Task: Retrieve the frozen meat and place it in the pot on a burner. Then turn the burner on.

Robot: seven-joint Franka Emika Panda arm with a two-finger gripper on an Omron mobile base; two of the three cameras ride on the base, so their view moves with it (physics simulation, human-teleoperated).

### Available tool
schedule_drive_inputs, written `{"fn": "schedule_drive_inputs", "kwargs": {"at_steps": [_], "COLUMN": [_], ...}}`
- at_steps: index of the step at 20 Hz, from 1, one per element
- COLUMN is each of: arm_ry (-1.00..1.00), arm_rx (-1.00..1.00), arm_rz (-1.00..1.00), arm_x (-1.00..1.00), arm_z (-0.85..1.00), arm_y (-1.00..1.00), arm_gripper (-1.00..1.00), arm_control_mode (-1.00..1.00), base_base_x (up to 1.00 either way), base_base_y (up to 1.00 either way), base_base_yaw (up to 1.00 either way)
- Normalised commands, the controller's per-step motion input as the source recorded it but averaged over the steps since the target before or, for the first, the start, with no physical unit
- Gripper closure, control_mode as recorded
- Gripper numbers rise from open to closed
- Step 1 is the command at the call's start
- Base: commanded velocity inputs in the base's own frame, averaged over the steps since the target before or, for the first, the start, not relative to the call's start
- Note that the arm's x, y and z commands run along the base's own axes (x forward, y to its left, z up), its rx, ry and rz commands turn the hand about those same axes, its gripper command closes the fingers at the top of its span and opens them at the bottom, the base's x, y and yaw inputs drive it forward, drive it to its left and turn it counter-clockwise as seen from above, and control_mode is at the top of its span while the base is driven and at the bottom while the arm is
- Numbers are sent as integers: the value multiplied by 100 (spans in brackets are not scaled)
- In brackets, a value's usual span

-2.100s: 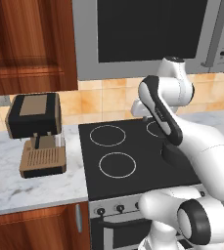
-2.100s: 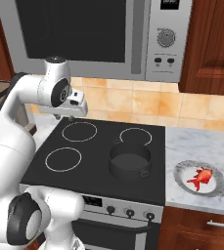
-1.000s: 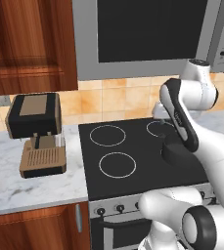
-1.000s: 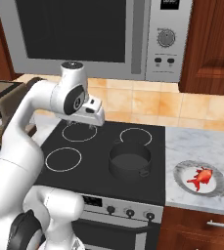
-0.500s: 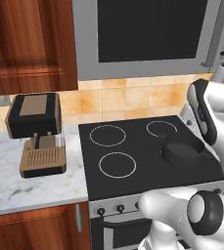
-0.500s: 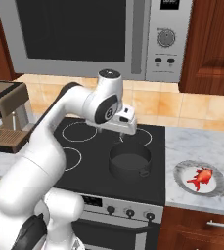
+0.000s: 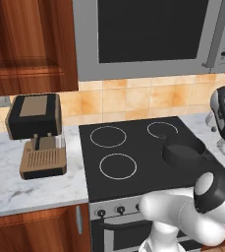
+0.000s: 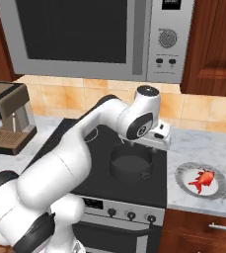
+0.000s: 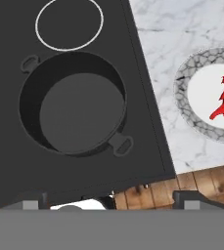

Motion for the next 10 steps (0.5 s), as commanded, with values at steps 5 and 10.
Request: {"fn": "schedule_drive_inputs", "kwargs": {"at_steps": [5, 10], "arm_ry": [5, 11], "arm_rx": [0, 0], "arm_rz": [-8, -5], "arm_x": [4, 22], "arm_z": [-34, -29], "arm_y": [-94, -87], "arm_gripper": [-100, -100], "arm_control_mode": [-100, -100], "base_base_x": [0, 0], "base_base_y": [0, 0], "base_base_yaw": [0, 0]}}
